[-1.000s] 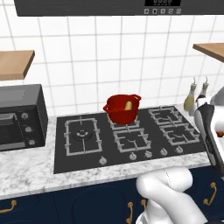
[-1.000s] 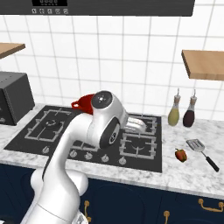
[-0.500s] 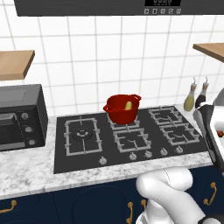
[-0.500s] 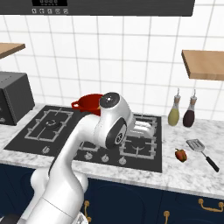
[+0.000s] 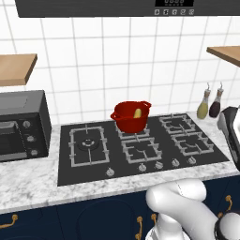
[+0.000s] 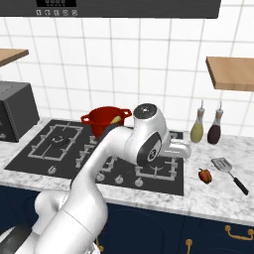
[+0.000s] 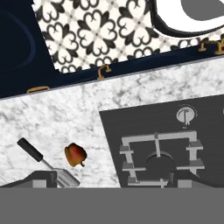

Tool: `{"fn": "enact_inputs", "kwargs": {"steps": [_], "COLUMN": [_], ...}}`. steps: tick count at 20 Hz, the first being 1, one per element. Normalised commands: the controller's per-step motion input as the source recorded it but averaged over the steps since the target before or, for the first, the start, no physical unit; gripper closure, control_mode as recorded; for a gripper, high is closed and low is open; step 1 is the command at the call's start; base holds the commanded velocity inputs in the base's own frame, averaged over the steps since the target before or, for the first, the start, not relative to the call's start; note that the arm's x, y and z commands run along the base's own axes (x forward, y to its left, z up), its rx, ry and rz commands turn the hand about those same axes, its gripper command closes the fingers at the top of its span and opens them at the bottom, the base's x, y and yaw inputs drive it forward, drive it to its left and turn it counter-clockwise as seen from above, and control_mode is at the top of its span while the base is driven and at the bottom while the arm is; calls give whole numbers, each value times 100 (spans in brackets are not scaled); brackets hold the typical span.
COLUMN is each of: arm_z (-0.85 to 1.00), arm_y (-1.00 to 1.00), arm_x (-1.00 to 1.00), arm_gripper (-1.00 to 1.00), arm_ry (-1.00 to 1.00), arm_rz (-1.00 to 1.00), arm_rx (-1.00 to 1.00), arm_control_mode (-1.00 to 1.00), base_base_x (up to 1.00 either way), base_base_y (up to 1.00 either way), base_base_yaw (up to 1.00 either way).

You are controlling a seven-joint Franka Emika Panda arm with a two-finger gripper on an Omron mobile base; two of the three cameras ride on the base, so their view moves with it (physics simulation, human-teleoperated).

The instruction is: Put the bell pepper and cucumber in the pot. Retrieve the spatula and lightly stir the vegetables in the pot.

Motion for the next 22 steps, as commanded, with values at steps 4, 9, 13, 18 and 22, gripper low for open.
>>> {"fn": "enact_inputs", "kwargs": {"steps": [4, 9, 13, 18, 22], "arm_z": [-12, -28, -28, -25, -26], "arm_y": [-37, -39, -37, -21, -10], "arm_x": [0, 0, 0, 6, 17], "arm_gripper": [-100, -100, -100, -100, -100], "arm_ry": [2, 5, 1, 0, -2], "arm_rz": [1, 2, 2, 3, 4], "arm_rx": [0, 0, 0, 0, 0], "arm_control_mode": [-100, -100, -100, -100, -100], "base_base_x": [0, 0, 0, 0, 0], "base_base_y": [0, 0, 0, 0, 0], "base_base_yaw": [0, 0, 0, 0, 0]}}
